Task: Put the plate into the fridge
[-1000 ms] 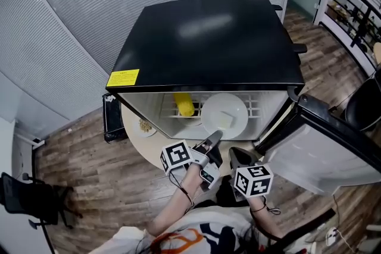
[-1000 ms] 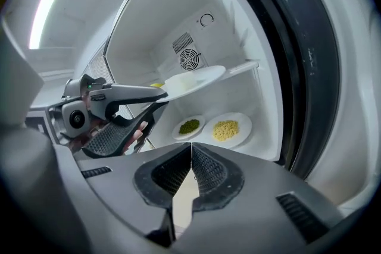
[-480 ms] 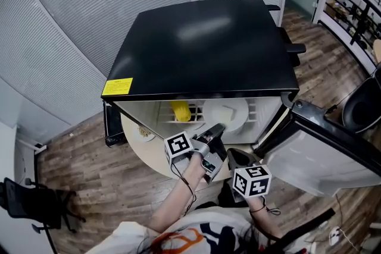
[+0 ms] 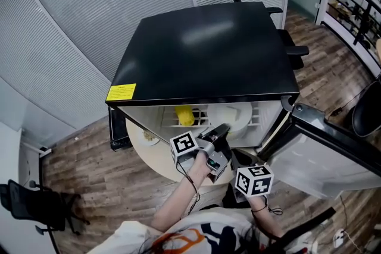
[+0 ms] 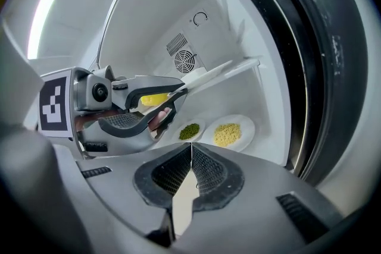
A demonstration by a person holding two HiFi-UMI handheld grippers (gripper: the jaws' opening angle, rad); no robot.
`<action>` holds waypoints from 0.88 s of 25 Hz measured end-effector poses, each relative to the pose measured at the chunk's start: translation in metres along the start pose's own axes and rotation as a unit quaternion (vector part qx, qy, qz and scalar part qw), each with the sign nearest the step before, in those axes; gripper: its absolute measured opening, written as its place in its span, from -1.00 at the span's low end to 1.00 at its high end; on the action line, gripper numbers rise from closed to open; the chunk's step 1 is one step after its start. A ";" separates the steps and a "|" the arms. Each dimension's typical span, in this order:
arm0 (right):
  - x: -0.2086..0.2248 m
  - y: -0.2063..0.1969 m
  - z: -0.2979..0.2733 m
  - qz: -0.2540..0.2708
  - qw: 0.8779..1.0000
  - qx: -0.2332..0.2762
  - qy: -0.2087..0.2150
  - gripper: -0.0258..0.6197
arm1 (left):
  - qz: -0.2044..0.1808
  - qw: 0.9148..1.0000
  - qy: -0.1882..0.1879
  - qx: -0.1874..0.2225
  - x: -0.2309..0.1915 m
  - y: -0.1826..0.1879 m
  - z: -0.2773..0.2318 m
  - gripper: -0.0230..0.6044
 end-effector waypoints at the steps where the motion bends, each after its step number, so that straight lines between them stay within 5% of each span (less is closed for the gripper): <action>1: 0.000 0.000 -0.001 -0.001 1.000 0.000 0.001 -0.87 | -0.008 1.000 -0.004 -0.001 0.000 0.001 0.000 -0.85; 3: -0.001 0.000 -0.002 -0.003 1.000 -0.001 0.004 -0.87 | -0.032 0.999 -0.018 -0.006 0.003 0.002 0.001 -0.79; 6: -0.002 -0.001 -0.002 -0.006 1.000 -0.003 0.006 -0.87 | -0.056 0.997 -0.043 -0.018 0.011 0.003 0.001 -0.41; 12: -0.004 -0.006 0.001 -0.007 1.000 -0.006 0.007 -0.87 | -0.086 0.996 -0.028 -0.011 0.014 -0.001 0.007 0.15; 17: -0.005 -0.012 0.006 -0.004 1.000 -0.010 0.007 -0.87 | -0.086 0.996 -0.025 0.000 -0.001 -0.006 0.023 0.15; 22: -0.014 -0.023 0.012 0.000 1.000 -0.014 0.012 -0.87 | -0.198 0.980 0.010 0.011 -0.005 -0.013 0.049 0.15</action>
Point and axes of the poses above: the fingertips, and each gripper's own axes: z backward along the fingers, x to its right, y out of its top, the point moved 9 cm from there along z, backward along the fingers, and after that the axes turned 8 degrees about y, right-handed, at the moved point
